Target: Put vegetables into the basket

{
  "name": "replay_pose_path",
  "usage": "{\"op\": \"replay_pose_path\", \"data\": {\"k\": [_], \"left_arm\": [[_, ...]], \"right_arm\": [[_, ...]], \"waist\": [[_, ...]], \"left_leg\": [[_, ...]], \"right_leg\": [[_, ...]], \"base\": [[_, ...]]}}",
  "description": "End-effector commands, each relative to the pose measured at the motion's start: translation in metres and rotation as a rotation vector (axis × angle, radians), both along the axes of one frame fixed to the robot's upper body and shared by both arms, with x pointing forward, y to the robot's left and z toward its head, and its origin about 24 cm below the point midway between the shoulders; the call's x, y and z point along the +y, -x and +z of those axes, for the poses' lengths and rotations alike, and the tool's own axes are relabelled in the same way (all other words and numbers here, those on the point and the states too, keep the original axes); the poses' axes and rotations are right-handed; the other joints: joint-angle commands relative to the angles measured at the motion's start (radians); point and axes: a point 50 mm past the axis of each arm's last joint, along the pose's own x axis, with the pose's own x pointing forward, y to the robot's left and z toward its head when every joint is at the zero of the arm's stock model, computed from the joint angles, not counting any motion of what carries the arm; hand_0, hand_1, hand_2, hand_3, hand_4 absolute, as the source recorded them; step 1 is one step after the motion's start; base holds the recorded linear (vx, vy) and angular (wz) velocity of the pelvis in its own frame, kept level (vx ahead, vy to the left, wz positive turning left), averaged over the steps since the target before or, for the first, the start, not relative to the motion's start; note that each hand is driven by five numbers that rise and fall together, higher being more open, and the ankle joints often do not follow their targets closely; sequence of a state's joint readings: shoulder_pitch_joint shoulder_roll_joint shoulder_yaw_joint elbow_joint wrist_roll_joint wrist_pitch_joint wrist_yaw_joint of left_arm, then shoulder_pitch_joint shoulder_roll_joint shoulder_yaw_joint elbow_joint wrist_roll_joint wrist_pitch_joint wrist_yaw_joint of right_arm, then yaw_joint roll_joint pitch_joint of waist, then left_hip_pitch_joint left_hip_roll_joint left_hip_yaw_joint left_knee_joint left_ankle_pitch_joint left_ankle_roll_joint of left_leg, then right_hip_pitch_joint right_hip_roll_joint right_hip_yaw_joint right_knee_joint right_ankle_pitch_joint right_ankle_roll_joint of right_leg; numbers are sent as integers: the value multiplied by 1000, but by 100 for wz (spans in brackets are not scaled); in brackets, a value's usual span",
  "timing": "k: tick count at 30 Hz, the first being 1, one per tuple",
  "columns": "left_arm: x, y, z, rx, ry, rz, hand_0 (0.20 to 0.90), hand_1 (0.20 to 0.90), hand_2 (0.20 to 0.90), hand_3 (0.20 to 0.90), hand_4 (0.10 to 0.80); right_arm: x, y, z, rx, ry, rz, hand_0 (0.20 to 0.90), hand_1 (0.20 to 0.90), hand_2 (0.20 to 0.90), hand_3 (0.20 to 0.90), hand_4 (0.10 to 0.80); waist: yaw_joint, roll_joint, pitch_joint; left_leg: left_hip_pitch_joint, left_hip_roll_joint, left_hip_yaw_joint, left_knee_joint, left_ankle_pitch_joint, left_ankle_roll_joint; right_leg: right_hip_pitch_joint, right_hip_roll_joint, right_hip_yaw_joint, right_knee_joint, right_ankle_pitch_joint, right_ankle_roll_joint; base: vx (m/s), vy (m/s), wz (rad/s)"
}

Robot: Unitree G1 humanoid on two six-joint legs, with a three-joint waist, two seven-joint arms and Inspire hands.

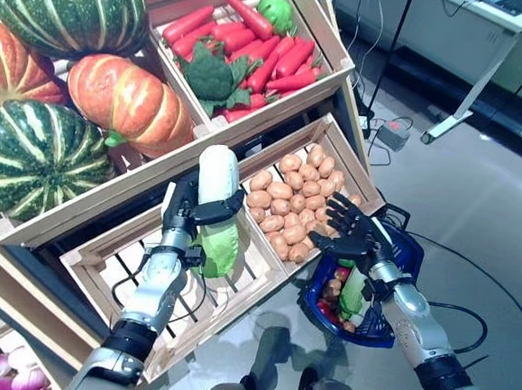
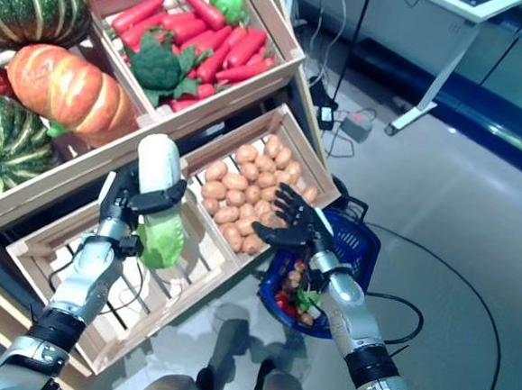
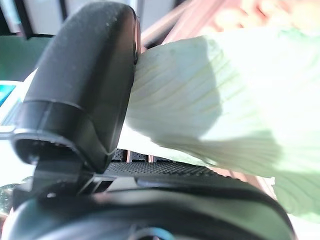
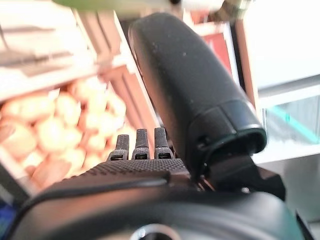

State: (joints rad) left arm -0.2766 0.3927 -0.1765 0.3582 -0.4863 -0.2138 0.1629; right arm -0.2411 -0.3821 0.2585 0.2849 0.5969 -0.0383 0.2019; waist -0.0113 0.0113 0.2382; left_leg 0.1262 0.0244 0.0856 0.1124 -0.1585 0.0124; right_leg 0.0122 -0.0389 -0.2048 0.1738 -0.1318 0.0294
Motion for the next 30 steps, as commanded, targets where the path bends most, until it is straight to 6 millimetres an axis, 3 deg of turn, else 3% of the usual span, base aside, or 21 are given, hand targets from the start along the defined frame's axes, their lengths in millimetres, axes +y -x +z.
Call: {"op": "replay_pose_path", "data": {"k": [1, 4, 9, 30], "left_arm": [[-3, -4, 50, -297, 76, -11, 300, 300, 300, 300, 400], [-13, -2, 43, -276, 181, -37, 300, 300, 300, 300, 400], [-35, -2, 34, -242, 338, -89, 300, 300, 300, 300, 400], [-76, 5, 21, -159, 358, -284, 300, 300, 300, 300, 400]], "right_arm": [[19, 2, 14, -65, -107, 122, 900, 900, 900, 900, 800], [27, 7, 13, -50, -137, 146, 900, 900, 900, 900, 800], [41, 7, 11, -23, -156, 162, 900, 900, 900, 900, 800], [75, 8, 15, 51, -267, 226, 900, 900, 900, 900, 800]], "waist": [[8, -35, -153], [7, -34, -167], [5, -39, -171], [18, -51, -162]], "left_leg": [[-15, -51, -14, -119, 80, 9], [11, -47, -11, -194, 112, 7], [1, -47, -18, -200, 111, 6], [48, -42, -13, -200, 89, 17]], "right_leg": [[113, -12, 19, -149, 38, -19], [133, -3, 13, -214, 71, -13], [146, 4, 4, -257, 93, -13], [189, 11, 9, -261, 87, -20]], "base": [[11, -53, -4], [3, -35, 1], [-30, -40, 13], [13, -12, 2]]}}
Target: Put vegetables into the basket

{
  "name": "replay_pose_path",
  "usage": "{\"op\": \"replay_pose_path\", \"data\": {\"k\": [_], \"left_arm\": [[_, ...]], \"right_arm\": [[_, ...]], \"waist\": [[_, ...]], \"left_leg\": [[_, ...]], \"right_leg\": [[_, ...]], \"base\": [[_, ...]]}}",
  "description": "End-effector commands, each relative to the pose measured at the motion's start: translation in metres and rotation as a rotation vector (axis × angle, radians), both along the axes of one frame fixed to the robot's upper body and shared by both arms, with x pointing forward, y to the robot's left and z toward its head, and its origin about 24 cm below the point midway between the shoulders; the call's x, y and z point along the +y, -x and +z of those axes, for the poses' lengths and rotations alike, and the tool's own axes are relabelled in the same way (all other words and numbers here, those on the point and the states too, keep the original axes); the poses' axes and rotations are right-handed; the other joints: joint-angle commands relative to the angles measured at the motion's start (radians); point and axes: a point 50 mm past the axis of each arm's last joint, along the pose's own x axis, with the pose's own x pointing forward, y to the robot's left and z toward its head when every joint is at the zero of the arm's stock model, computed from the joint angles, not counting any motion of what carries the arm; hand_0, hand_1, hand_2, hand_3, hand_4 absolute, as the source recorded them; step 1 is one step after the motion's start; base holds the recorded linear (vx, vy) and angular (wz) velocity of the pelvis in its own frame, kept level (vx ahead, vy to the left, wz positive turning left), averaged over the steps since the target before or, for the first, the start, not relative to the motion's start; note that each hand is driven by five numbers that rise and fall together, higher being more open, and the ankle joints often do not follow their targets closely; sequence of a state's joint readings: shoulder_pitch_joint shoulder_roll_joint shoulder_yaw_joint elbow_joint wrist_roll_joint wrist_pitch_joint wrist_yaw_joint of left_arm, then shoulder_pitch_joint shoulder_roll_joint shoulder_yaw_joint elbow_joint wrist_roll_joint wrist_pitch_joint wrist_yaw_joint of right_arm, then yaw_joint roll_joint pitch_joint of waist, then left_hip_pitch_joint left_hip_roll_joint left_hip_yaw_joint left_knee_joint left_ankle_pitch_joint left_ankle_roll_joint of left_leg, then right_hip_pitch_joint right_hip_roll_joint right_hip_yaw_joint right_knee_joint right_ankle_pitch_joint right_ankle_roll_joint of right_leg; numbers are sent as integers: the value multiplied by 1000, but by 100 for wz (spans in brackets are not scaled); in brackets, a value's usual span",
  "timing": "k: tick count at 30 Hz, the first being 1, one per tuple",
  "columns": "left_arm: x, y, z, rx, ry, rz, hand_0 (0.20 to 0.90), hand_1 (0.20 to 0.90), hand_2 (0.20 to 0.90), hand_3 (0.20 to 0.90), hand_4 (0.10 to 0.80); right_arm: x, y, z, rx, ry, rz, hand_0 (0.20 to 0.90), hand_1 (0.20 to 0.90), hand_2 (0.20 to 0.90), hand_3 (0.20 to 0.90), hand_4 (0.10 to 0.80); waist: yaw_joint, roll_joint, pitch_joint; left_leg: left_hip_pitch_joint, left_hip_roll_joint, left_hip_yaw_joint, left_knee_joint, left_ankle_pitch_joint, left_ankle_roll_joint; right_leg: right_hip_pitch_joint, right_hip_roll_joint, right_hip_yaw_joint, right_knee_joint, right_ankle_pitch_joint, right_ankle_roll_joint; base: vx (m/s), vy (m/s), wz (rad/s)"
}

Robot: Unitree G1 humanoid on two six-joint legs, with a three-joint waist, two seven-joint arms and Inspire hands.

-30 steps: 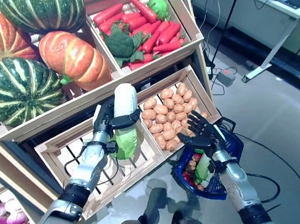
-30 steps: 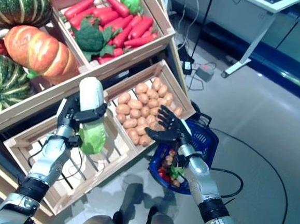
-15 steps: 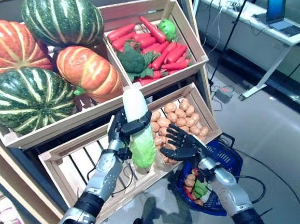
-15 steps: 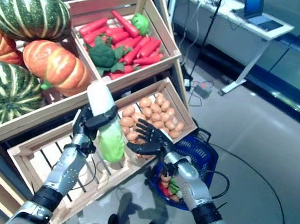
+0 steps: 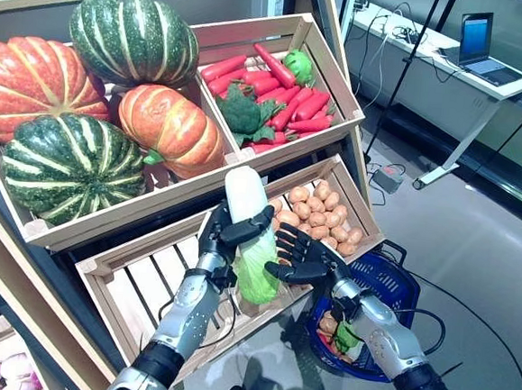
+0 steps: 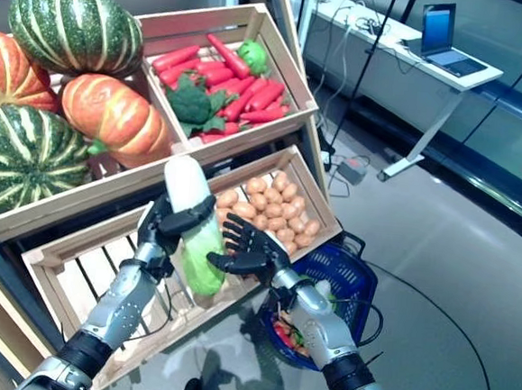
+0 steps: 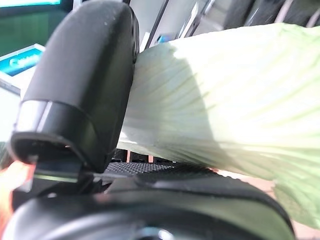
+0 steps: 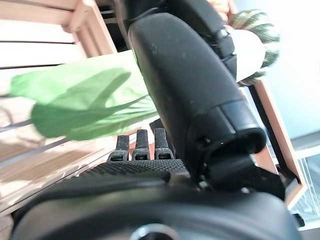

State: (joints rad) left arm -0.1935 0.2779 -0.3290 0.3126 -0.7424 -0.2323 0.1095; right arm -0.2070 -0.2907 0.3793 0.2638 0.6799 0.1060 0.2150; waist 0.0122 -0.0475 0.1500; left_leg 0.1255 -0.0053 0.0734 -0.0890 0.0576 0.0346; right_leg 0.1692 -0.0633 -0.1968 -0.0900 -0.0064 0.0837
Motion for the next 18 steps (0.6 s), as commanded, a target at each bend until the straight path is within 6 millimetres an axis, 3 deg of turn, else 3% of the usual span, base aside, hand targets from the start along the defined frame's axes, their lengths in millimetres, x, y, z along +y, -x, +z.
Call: {"op": "replay_pose_path", "data": {"k": [1, 9, 18], "left_arm": [[-20, -17, 54, -281, 49, -78, 300, 300, 300, 300, 400], [-29, -17, 55, -314, 59, -174, 300, 300, 300, 300, 400], [-45, -11, 74, -417, 171, -301, 300, 300, 300, 300, 400]], "right_arm": [[24, -12, 43, -149, -168, 40, 900, 900, 900, 900, 800], [29, -11, 37, -118, -131, 40, 900, 900, 900, 900, 800], [35, -7, 6, 55, -52, 58, 900, 900, 900, 900, 800]], "waist": [[-5, 8, -74], [-8, 5, -75], [1, 2, -72]], "left_leg": [[49, -12, 0, 2, -128, -5], [56, -11, 5, 2, -131, -4], [62, -10, 2, 2, -135, -4]], "right_leg": [[33, 35, 1, 3, -38, -74], [36, 34, 4, 3, -36, -73], [43, 32, 0, 3, -38, -77]], "base": [[33, 3, 0], [0, 0, 0], [0, 0, 0]]}}
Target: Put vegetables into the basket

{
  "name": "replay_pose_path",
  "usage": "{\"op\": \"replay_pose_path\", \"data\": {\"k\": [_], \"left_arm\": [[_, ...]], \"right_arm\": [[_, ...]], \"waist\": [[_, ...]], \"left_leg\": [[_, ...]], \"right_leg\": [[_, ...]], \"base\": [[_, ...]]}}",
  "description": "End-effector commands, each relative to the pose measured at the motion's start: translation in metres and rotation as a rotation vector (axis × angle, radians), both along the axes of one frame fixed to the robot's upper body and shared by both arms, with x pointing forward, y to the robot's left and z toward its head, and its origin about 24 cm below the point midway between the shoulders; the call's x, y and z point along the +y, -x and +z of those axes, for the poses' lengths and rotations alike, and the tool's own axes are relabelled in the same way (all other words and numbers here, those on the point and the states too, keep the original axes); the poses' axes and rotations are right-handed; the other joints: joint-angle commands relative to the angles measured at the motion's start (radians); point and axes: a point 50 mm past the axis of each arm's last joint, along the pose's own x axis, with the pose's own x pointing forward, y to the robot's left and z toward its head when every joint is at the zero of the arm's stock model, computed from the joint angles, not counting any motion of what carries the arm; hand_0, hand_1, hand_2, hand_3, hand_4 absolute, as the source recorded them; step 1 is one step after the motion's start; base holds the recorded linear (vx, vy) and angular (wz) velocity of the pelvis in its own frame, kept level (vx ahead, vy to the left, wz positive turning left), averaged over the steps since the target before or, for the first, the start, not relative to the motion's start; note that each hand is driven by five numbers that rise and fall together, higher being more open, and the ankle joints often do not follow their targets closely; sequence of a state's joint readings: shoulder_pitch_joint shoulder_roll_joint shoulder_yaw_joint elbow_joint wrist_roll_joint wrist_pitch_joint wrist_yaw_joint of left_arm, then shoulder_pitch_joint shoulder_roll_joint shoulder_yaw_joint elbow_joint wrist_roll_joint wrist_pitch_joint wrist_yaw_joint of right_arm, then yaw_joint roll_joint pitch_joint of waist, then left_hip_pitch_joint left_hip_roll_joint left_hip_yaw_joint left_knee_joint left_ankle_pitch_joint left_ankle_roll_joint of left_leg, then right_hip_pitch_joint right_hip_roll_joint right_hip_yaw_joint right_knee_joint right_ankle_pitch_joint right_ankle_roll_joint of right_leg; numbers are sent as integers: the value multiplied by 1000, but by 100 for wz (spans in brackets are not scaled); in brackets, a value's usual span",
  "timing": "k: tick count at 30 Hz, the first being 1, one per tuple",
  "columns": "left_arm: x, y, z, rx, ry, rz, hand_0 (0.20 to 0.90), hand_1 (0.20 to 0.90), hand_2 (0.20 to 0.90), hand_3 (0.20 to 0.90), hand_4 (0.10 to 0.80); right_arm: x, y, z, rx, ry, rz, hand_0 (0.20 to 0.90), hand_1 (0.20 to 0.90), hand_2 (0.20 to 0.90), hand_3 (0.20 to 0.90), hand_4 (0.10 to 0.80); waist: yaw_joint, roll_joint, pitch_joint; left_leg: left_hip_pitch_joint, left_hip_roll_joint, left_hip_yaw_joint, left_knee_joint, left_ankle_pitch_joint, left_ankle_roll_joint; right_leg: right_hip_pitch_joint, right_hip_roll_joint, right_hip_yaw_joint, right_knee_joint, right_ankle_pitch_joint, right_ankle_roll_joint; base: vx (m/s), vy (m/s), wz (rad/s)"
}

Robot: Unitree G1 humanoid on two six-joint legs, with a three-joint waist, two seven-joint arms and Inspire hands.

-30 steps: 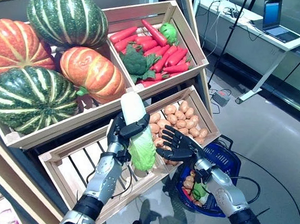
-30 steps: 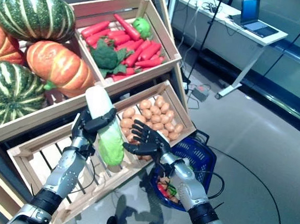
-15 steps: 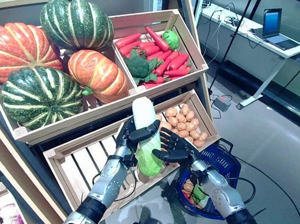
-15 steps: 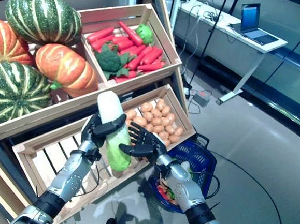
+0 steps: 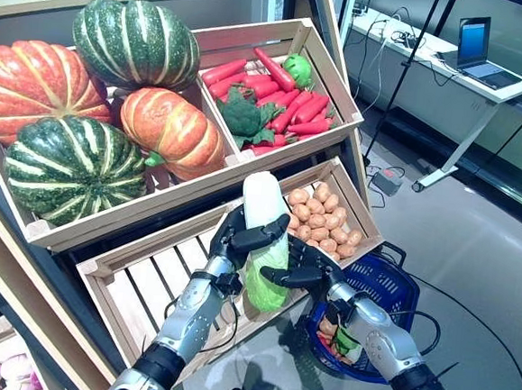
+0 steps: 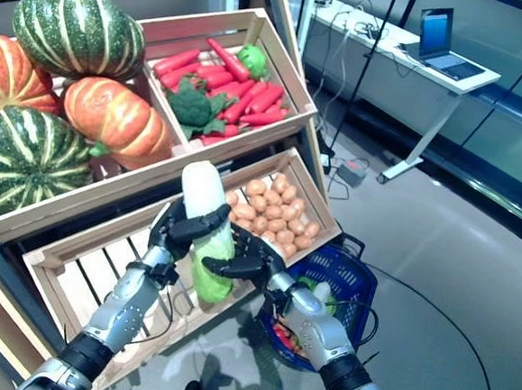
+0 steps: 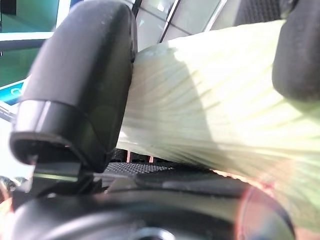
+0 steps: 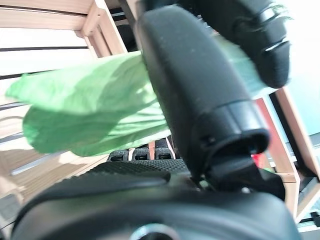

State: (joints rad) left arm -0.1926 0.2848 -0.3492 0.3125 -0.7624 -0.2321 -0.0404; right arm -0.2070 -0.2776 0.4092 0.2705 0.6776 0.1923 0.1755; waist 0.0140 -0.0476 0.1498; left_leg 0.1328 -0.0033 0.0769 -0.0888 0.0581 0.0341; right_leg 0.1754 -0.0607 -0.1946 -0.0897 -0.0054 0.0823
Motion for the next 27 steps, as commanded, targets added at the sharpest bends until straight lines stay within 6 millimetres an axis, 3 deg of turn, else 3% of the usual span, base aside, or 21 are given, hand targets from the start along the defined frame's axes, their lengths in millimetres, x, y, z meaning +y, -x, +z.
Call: {"op": "replay_pose_path", "data": {"k": [1, 19, 20, 21, 22, 27], "left_arm": [[-39, -13, 74, -363, 187, -170, 300, 300, 300, 300, 400], [-86, 5, 71, -300, 311, -507, 300, 300, 300, 300, 400], [-88, 7, 69, -290, 318, -525, 300, 300, 300, 300, 400], [-91, 9, 68, -283, 328, -540, 300, 300, 300, 300, 400], [-92, 10, 67, -278, 336, -553, 300, 300, 300, 300, 400], [-98, 16, 64, -272, 354, -609, 300, 300, 300, 300, 400]], "right_arm": [[27, -13, 16, -29, -102, 30, 900, 900, 900, 900, 800], [43, -34, 38, -69, -175, 27, 900, 900, 900, 900, 800], [44, -36, 41, -82, -185, 32, 858, 858, 858, 858, 772], [45, -37, 45, -95, -193, 35, 547, 547, 547, 547, 565], [44, -38, 47, -107, -199, 34, 300, 300, 300, 300, 400], [42, -45, 55, -130, -219, 7, 300, 300, 300, 300, 400]], "waist": [[2, 2, -71], [16, 2, -75], [16, 1, -74], [16, 1, -74], [16, 1, -73], [17, 2, -74]], "left_leg": [[55, -12, -3, 2, -136, -3], [59, -13, -17, 2, -141, -3], [58, -14, -17, 2, -141, -2], [57, -13, -16, 2, -141, -2], [58, -13, -15, 2, -141, -2], [59, -13, -14, 2, -144, -1]], "right_leg": [[38, 30, -4, 2, -39, -76], [44, 28, -8, 2, -40, -76], [42, 28, -7, 2, -40, -76], [41, 28, -7, 2, -39, -76], [41, 28, -7, 2, -39, -76], [42, 28, -4, 2, -39, -75]], "base": [[0, 0, 0], [-1, 0, 0], [0, 0, 0], [0, 0, 0], [0, 0, 0], [0, 0, 0]]}}
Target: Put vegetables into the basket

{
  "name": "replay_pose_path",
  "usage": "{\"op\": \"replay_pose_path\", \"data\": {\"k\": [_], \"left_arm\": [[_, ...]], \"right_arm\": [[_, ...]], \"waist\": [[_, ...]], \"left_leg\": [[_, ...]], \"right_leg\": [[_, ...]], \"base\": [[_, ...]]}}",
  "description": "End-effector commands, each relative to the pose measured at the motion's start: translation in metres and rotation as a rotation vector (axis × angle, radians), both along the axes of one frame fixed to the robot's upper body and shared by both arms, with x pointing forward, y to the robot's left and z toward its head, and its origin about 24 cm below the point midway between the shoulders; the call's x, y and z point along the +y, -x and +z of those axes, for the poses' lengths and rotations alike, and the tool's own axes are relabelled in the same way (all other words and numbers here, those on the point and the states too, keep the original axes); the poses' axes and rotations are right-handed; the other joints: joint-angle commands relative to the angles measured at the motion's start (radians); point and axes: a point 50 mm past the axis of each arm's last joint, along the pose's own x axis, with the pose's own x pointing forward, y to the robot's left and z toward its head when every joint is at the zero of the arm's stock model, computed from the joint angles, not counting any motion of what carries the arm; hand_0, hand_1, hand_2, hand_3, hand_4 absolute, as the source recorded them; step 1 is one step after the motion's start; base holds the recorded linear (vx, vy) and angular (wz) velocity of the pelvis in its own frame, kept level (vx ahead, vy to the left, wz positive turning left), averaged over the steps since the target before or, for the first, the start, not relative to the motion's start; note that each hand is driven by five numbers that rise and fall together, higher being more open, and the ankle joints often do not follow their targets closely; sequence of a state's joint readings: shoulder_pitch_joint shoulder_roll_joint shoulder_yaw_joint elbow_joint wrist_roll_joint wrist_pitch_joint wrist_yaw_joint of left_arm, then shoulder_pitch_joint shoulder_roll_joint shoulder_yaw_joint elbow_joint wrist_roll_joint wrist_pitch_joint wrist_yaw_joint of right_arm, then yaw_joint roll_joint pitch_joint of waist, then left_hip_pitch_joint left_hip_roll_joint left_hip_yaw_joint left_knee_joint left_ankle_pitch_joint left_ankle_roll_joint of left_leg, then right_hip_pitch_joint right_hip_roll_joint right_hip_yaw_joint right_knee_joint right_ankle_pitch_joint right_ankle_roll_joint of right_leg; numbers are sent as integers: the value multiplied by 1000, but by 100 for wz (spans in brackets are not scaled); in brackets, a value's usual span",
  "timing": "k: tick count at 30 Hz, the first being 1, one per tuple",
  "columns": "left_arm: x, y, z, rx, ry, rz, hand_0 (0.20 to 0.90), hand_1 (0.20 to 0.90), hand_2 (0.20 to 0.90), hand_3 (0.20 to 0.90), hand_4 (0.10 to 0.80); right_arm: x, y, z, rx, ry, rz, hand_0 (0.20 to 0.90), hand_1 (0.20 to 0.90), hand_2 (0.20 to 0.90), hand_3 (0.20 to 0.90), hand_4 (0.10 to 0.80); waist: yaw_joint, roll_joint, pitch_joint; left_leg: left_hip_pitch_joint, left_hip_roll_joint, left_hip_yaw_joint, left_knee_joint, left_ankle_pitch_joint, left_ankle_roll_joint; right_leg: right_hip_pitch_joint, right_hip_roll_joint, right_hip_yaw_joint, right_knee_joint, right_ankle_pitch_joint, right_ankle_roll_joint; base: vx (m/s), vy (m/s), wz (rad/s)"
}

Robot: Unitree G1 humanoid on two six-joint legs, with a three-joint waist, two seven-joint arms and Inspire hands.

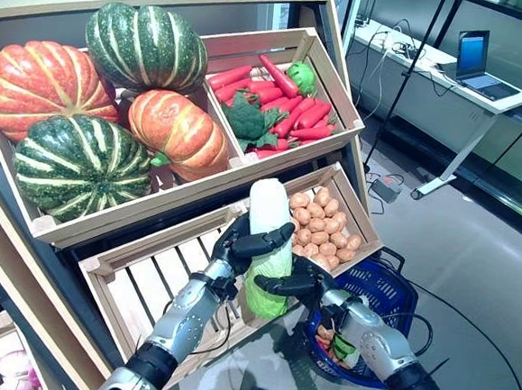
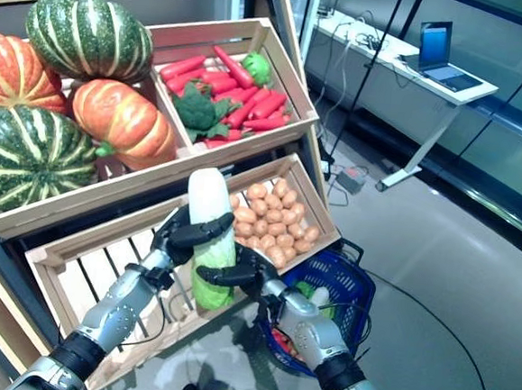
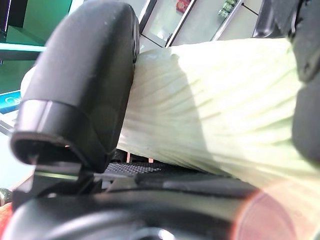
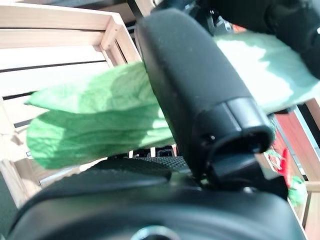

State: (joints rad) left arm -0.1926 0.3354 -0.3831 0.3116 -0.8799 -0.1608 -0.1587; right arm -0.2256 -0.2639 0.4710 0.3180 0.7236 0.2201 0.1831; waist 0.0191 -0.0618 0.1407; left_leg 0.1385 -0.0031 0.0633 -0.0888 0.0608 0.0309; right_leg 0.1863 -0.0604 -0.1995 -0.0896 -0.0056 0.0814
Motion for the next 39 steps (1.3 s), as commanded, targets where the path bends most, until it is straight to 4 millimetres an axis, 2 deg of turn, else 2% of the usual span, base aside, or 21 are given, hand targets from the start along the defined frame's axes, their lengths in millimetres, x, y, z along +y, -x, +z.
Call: {"op": "replay_pose_path", "data": {"k": [1, 9, 10, 11, 18, 23, 33, 39], "left_arm": [[-98, 12, 70, -316, 330, -462, 300, 300, 300, 300, 400], [-96, 13, 67, -299, 301, -460, 305, 305, 305, 305, 403], [-96, 13, 66, -290, 292, -457, 705, 705, 705, 705, 670], [-96, 13, 66, -288, 291, -455, 900, 900, 900, 900, 800], [-79, 9, 59, -262, 243, -372, 900, 900, 900, 900, 800], [-58, 6, 53, -257, 167, -293, 900, 900, 900, 900, 800], [-6, -1, 41, -221, 88, -90, 900, 900, 900, 900, 800], [10, -1, 32, -189, 80, -3, 900, 900, 900, 900, 800]], "right_arm": [[27, -51, 66, -202, -207, -66, 300, 300, 300, 300, 400], [16, -52, 63, -188, -226, -127, 300, 300, 300, 300, 400], [15, -52, 63, -189, -228, -138, 300, 300, 300, 300, 400], [14, -52, 63, -190, -228, -140, 300, 300, 300, 300, 400], [-9, -50, 53, -184, -192, -234, 300, 300, 300, 300, 400], [-35, -45, 41, -160, -161, -321, 300, 300, 300, 300, 400], [-100, -25, 12, -96, -53, -502, 300, 300, 300, 300, 400], [-130, -12, -1, -58, -14, -619, 300, 300, 300, 300, 400]], "waist": [[13, 16, -66], [8, 20, -65], [8, 21, -64], [8, 21, -64], [3, 27, -62], [-2, 28, -60], [-15, 32, -47], [-20, 31, -36]], "left_leg": [[53, -13, 0, 2, -147, 3], [51, -12, 4, 2, -146, 5], [50, -13, 4, 2, -146, 5], [50, -13, 4, 2, -146, 5], [53, -11, 12, 2, -147, 5], [52, -9, 21, 2, -148, 6], [51, 0, 47, 2, -144, 3], [50, 2, 54, 2, -145, 3]], "right_leg": [[31, 27, 1, 2, -39, -74], [26, 27, 2, 2, -37, -74], [25, 27, 2, 2, -37, -74], [25, 27, 2, 2, -37, -74], [25, 28, 6, 2, -36, -71], [21, 29, 10, 2, -35, -70], [8, 34, 31, 2, -26, -70], [5, 37, 38, 2, -22, -71]], "base": [[0, 0, 0], [0, 0, 0], [0, 0, 0], [0, 0, 0], [0, 0, 0], [0, 0, 0], [10, -17, -8], [20, -23, -11]]}}
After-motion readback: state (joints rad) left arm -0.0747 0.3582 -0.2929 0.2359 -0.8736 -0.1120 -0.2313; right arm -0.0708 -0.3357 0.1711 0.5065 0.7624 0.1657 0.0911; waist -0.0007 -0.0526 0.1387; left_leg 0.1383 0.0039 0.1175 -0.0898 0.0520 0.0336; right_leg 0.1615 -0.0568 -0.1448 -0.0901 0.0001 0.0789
